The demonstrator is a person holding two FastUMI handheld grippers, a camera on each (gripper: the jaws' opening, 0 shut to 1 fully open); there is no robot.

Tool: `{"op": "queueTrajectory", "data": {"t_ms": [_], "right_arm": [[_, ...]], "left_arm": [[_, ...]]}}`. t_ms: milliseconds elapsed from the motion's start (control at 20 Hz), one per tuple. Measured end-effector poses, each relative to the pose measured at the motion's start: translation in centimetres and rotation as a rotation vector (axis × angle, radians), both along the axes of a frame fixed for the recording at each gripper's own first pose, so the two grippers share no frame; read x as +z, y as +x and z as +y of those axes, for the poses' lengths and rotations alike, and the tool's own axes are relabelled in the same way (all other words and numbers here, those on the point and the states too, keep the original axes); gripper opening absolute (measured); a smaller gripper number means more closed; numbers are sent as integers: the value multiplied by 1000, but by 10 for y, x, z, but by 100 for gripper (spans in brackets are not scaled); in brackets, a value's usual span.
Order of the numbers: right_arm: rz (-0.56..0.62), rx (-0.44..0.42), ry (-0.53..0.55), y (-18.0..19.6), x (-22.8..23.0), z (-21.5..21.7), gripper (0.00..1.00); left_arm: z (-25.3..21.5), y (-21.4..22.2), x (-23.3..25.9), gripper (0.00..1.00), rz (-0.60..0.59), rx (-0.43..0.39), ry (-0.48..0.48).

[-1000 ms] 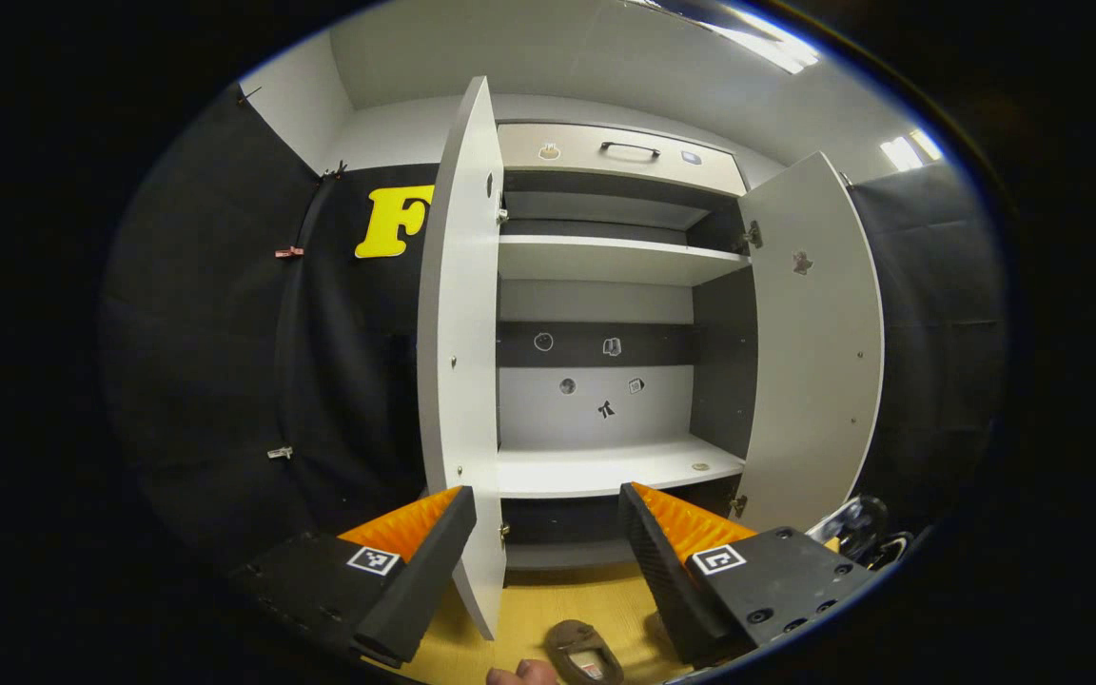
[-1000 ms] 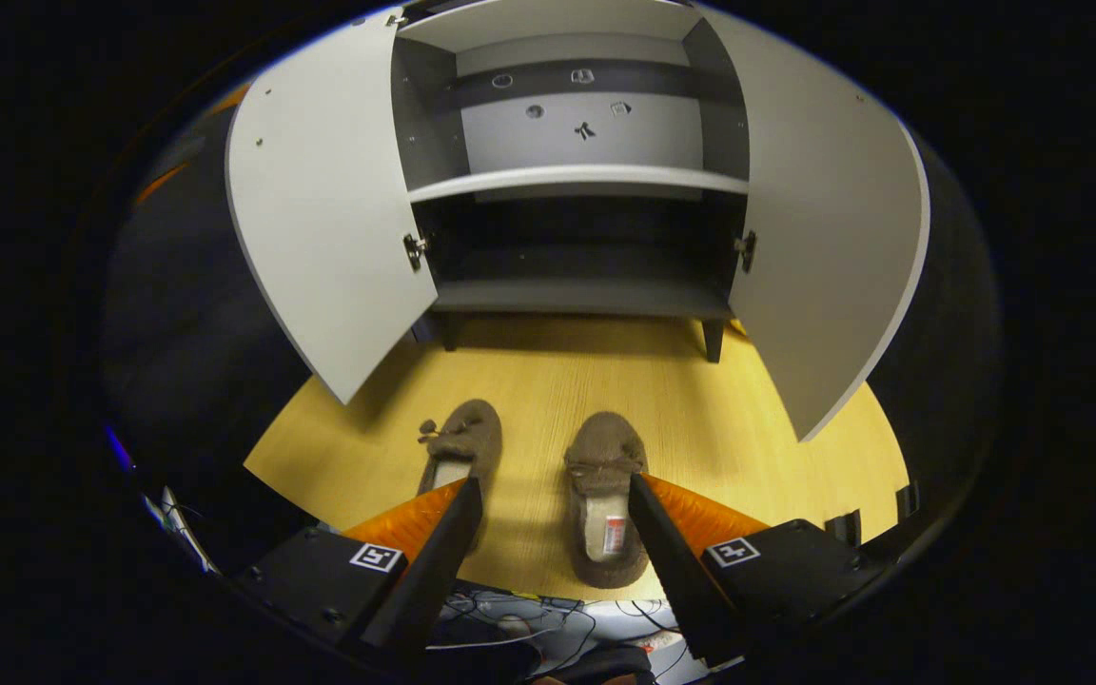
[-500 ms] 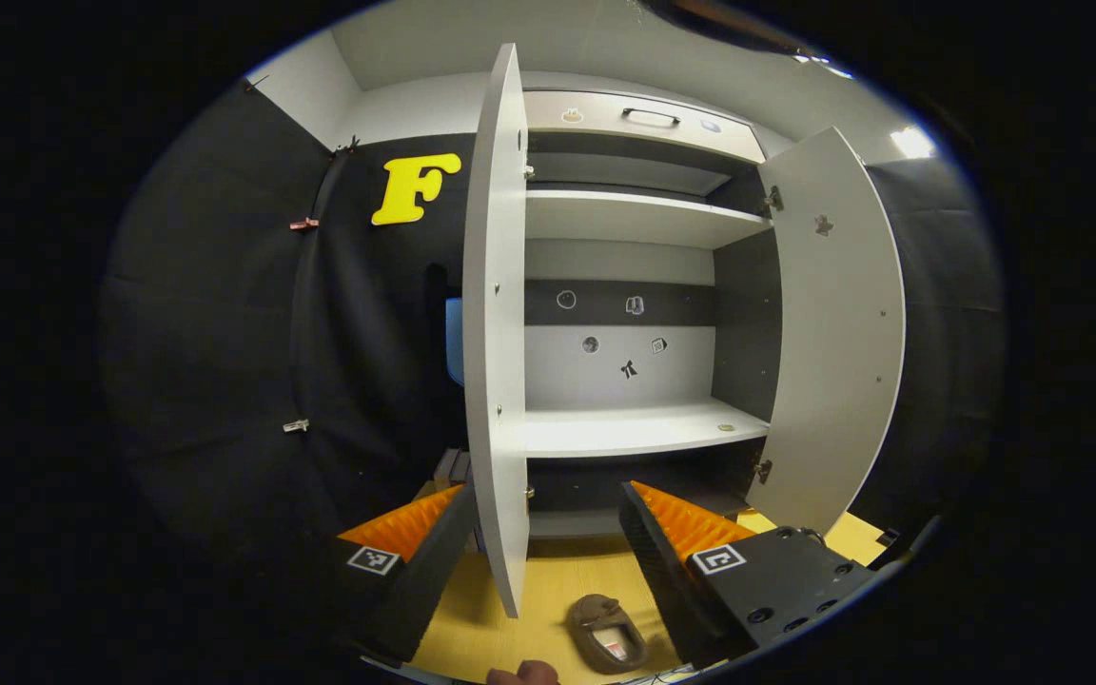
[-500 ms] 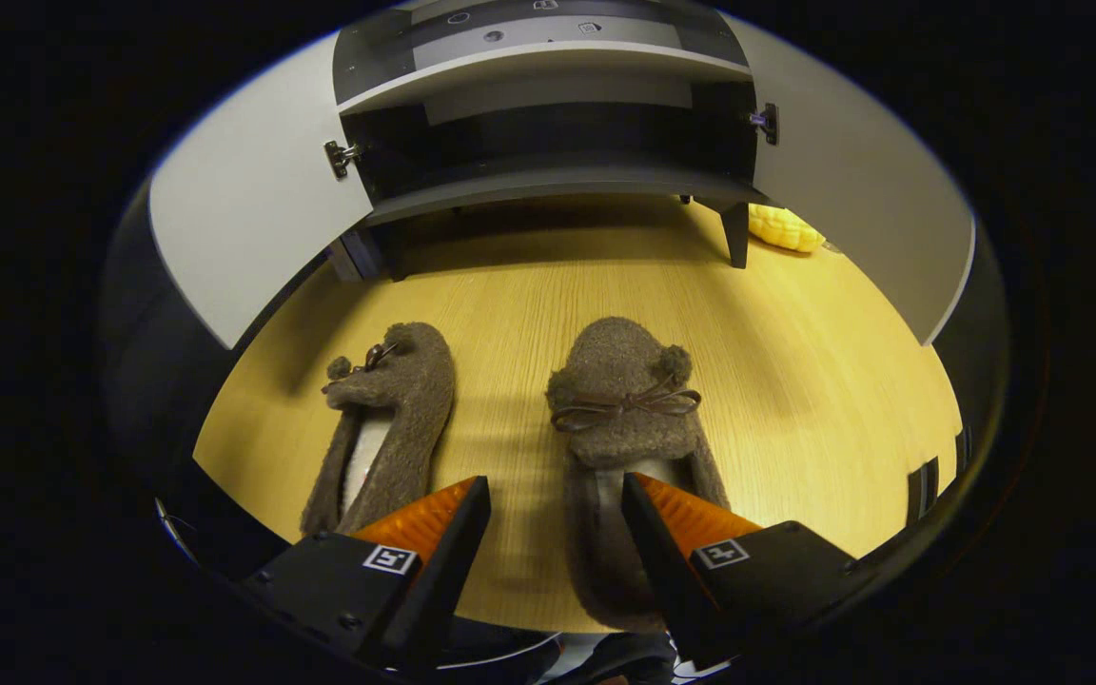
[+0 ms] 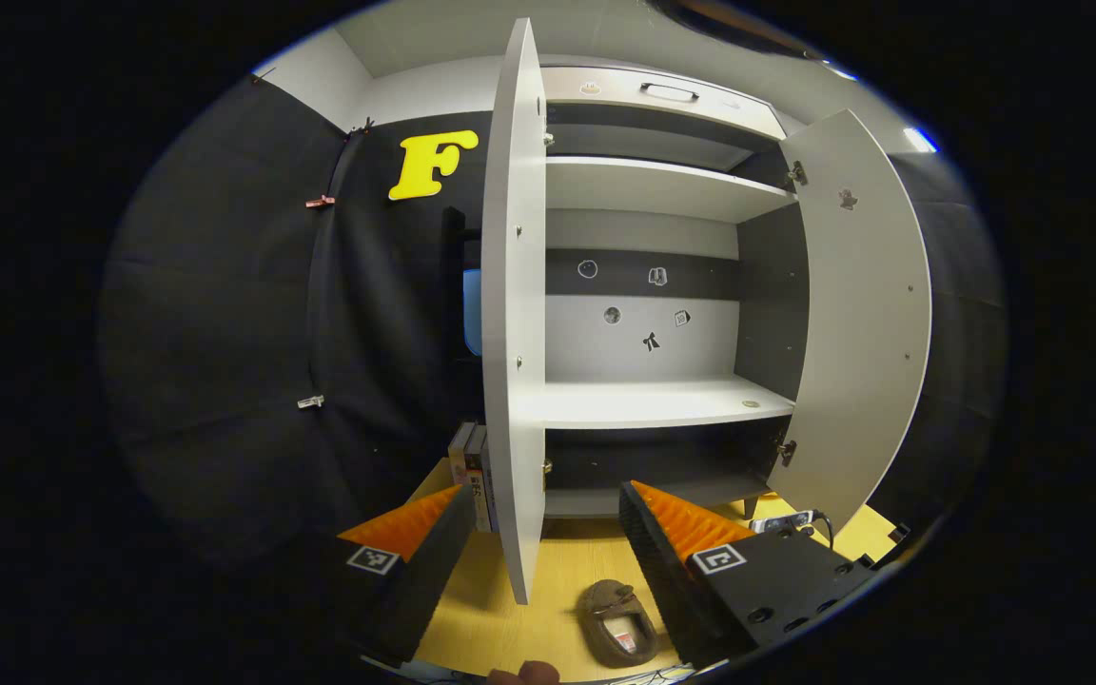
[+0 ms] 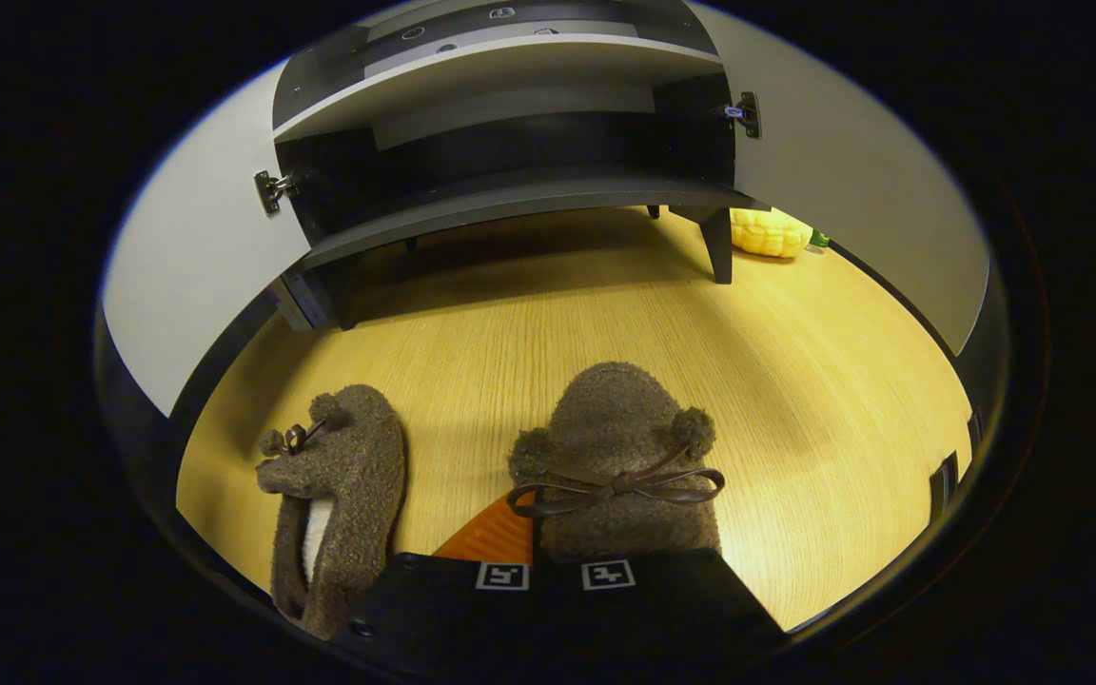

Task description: Grab one shoe with the right hand and put it into the shoe cabinet, grab the other shoe with the left hand and put it into the shoe cabinet; then close the right door with the right hand and the left door with the left hand.

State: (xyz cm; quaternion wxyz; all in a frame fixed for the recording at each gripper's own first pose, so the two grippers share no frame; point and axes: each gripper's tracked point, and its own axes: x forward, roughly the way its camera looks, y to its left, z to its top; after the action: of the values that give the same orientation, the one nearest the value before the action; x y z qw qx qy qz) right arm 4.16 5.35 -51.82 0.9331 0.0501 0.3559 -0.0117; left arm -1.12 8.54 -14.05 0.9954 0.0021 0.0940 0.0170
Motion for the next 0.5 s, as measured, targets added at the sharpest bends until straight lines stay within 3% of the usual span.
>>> {"op": "queueTrajectory", "data": {"t_ms": [200,500], "right_arm": [[-49,31,29,-2,55,0,6],[-221,84,44,18,213,-2,5]], "left_arm": [[-8,5,2,95,0,-19,-19],[-28,10,11,95,-5,-81,-41]]}}
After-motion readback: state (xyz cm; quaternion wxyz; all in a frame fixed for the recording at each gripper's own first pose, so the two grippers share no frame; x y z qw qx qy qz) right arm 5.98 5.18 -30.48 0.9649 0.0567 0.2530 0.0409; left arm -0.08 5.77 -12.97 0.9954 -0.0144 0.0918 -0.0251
